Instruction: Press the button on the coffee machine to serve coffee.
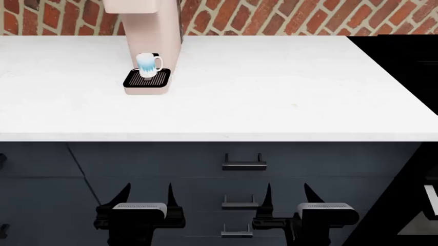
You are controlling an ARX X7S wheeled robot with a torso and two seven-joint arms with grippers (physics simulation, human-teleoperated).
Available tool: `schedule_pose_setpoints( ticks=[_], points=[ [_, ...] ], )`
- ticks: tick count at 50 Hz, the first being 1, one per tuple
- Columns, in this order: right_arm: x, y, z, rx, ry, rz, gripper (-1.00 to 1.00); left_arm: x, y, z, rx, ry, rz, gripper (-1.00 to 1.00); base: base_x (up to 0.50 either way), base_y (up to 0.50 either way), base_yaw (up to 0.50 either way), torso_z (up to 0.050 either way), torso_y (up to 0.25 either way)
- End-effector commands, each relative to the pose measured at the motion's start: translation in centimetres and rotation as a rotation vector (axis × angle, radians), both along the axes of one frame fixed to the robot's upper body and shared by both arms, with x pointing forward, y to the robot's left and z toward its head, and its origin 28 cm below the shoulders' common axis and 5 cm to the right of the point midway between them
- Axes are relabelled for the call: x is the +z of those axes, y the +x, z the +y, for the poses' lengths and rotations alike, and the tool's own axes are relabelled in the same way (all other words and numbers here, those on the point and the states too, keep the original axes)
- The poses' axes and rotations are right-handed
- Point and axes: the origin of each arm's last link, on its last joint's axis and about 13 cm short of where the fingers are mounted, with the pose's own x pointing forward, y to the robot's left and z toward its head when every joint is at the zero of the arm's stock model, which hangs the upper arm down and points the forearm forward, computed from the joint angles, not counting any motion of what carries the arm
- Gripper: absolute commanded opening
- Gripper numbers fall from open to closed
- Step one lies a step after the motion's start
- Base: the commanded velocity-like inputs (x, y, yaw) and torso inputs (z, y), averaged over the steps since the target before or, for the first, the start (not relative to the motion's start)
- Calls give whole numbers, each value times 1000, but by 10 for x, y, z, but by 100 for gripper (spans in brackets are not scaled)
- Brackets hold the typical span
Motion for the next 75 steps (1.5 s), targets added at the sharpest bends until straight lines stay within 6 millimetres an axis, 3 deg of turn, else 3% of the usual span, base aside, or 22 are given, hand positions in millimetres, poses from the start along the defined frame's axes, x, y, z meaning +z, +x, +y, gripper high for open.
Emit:
schedule_pose_setpoints(
  ticks=[1, 23, 57, 75],
  points=[
    [2, -1, 0, -4, -8, -7, 100, 0, -1, 0, -5, -5, 6, 100, 0, 0, 0, 0, 0],
    [2, -1, -1, -24, -43, -26, 100, -1, -1, 6, 8, -4, 15, 100, 0, 13, 0, 0, 0],
    [1, 0, -1, -34, -59, -7, 100, -2, 2, 1, 11, 17, 32, 100, 51, 459, 0, 0, 0],
    [0, 0, -1, -47, -60, 4, 100, -4, -2, 8, 3, 23, -3, 100, 0, 0, 0, 47, 0]
  ],
)
